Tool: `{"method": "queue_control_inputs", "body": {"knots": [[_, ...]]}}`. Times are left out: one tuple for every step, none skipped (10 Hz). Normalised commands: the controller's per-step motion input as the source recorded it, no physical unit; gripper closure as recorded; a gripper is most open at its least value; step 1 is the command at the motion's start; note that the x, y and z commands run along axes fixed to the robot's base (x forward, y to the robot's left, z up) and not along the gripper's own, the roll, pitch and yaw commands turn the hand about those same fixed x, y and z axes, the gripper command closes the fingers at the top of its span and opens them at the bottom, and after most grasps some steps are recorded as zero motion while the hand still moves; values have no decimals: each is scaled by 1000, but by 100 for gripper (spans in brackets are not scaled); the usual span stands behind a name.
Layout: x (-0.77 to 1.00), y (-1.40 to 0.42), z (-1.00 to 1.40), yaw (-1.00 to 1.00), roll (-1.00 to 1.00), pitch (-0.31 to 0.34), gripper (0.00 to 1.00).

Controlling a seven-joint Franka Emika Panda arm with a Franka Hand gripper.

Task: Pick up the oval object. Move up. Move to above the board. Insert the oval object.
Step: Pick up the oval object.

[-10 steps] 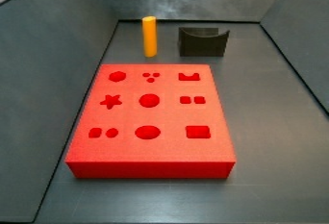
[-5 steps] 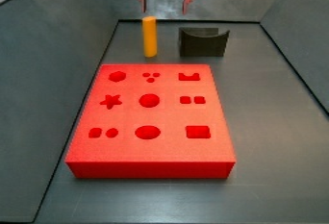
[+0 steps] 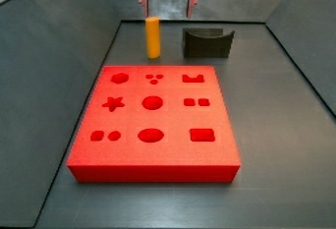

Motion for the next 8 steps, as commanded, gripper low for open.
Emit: {"method": "queue_control_inputs", "body": {"knots": [[429,-20,89,-474,26,57,0],[137,0,0,-831,0,0,0],[3,0,0,-966,0,0,0],[0,0,-51,-997,0,14,0],[-266,249,-31,-660,0,54,0],[-337,306,0,-314,0,64,0],[-340,277,0,-31,0,33,0],[-63,103,14,0,-27,0,0]]}}
